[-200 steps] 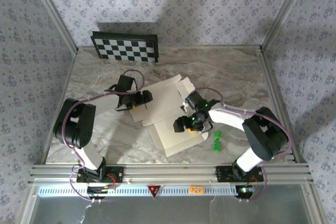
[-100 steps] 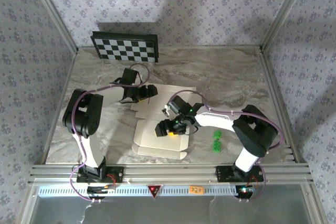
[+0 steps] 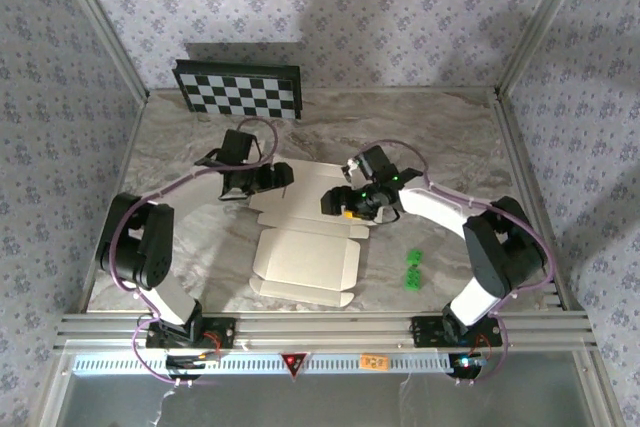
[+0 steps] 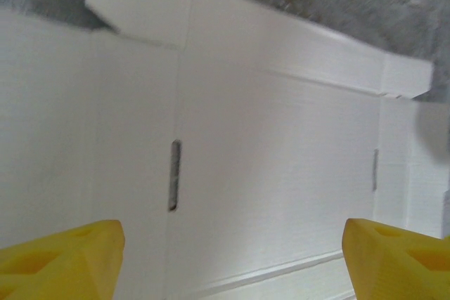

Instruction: Fold the paper box

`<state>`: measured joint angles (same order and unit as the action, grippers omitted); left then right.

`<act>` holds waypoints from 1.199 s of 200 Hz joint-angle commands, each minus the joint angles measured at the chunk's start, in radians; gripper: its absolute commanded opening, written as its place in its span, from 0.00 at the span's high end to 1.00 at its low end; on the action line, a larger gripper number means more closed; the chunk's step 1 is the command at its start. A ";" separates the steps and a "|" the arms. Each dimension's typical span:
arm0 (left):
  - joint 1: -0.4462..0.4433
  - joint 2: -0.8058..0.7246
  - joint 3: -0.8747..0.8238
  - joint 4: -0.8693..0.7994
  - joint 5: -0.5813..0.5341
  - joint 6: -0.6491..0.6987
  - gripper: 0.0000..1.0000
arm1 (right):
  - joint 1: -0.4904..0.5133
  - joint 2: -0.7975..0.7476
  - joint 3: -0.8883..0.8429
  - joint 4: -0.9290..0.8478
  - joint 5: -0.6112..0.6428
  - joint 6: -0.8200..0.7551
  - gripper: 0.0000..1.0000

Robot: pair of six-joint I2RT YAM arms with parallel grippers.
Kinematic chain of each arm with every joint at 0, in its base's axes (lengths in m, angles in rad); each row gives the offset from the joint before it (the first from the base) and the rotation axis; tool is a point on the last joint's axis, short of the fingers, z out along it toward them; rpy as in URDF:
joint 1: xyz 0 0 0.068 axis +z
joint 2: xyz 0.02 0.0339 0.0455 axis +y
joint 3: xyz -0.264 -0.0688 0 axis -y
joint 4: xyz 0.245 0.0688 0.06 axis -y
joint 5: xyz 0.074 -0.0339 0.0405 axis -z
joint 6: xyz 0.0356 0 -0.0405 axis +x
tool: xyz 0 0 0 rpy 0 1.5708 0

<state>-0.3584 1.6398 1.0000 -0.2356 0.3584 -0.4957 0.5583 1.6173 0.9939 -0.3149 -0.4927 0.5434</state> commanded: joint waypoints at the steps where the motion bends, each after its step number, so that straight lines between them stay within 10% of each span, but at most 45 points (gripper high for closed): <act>1: 0.018 0.004 -0.043 -0.062 -0.028 0.017 0.19 | -0.050 0.045 -0.002 -0.046 0.011 -0.049 0.22; 240: 0.136 0.145 0.084 -0.125 0.175 -0.015 0.21 | -0.274 0.293 0.288 -0.136 0.076 -0.117 0.22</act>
<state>-0.2356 1.8107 1.0576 -0.3157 0.5541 -0.5209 0.2955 1.9331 1.2457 -0.3992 -0.4919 0.4431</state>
